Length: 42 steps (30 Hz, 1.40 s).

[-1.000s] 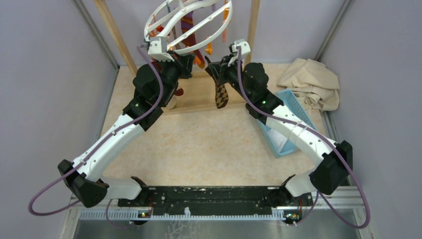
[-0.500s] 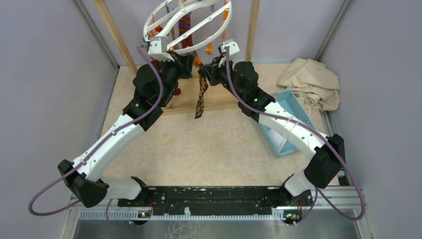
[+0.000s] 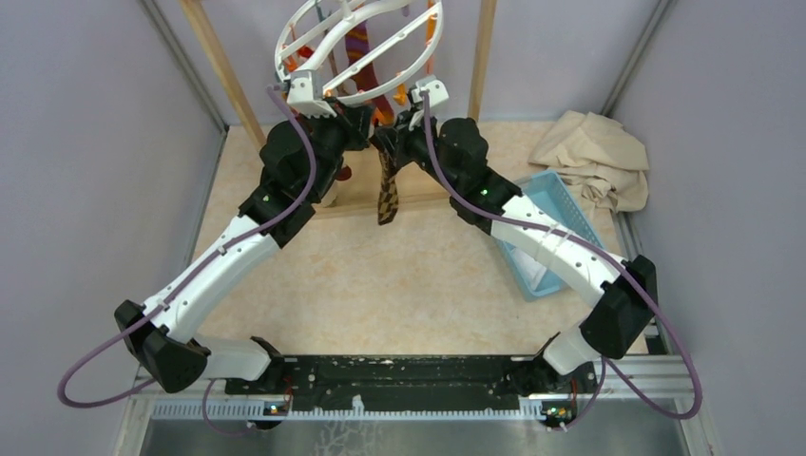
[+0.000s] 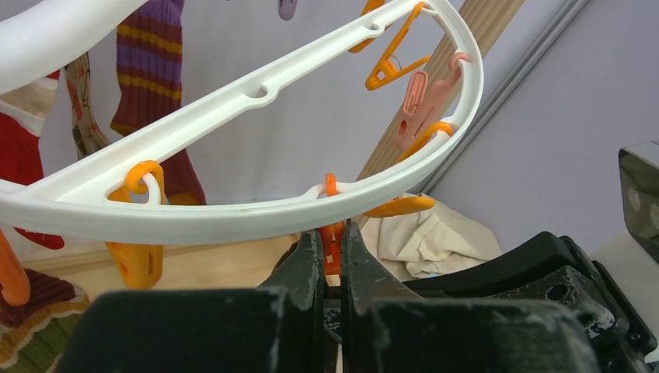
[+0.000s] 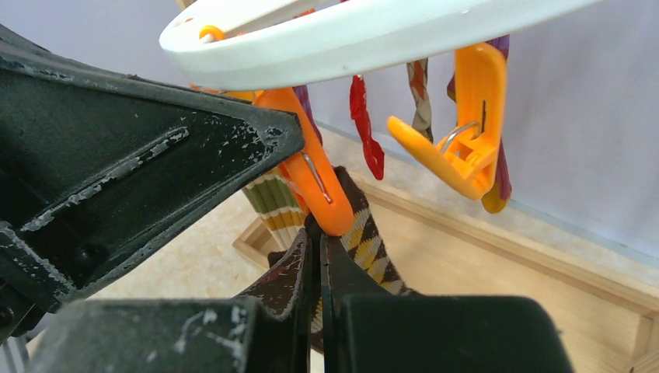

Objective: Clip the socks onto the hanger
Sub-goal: Clamp the sock onto the hanger.

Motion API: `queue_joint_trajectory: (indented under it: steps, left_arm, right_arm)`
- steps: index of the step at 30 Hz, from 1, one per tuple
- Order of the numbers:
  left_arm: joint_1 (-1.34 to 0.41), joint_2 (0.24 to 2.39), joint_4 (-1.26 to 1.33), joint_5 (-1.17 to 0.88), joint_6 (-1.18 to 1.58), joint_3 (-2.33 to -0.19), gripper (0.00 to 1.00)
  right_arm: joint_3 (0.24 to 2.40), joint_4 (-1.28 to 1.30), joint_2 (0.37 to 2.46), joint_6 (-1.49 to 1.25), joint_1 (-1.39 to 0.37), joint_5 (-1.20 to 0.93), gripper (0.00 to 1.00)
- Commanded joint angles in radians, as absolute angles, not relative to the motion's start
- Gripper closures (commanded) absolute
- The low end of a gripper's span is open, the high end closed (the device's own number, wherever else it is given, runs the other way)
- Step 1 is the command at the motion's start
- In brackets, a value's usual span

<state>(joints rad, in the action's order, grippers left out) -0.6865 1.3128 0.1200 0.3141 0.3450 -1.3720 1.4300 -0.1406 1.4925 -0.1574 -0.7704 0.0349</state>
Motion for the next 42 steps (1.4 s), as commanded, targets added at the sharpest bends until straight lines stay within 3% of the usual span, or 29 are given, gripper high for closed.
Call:
queue_joint_trajectory:
  steps: [1,42]
  left_arm:
    - [-0.689,1.313,0.098,0.314,0.353,-1.382,1.00]
    - [-0.689,1.329,0.110,0.320,0.338,-1.373,1.00]
  right_arm:
    - [1.490,-0.187,1.488,-0.143,-0.789,0.043,1.00]
    - [1.470,-0.175,1.415,-0.129,-0.802,0.058,1.00]
